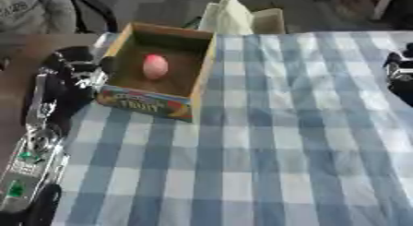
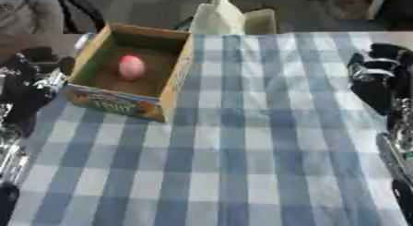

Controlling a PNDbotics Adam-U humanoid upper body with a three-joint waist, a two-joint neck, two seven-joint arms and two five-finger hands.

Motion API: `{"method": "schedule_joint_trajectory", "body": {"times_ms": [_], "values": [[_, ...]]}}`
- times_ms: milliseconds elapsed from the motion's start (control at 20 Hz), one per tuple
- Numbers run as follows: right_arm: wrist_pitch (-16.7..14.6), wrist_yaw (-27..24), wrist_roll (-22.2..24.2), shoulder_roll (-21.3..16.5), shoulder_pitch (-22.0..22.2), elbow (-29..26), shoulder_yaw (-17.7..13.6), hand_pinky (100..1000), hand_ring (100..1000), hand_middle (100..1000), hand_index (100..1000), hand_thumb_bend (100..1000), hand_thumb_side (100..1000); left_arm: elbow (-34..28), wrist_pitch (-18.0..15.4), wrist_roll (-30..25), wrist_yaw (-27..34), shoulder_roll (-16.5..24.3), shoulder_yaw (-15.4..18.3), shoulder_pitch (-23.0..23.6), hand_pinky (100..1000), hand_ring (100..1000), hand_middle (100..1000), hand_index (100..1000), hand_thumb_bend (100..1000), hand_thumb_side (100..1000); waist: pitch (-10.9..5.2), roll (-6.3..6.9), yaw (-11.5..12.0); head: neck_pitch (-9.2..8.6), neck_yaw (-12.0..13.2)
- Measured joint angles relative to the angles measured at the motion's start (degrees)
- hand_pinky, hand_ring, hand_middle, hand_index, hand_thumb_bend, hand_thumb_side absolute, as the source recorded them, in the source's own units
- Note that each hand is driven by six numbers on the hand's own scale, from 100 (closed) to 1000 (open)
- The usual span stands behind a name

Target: Pick up objects on the table and place them in the box.

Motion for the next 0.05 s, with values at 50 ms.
{"method": "schedule_joint_trajectory", "body": {"times_ms": [50], "values": [[-0.01,0.0,0.01,0.11,0.23,-0.02,-0.11,611,654,637,707,206,140,0.0,0.07,0.07,0.0,0.06,0.0,0.13,519,587,572,670,563,184,0.0,0.02,-0.12,0.01,0.0]]}}
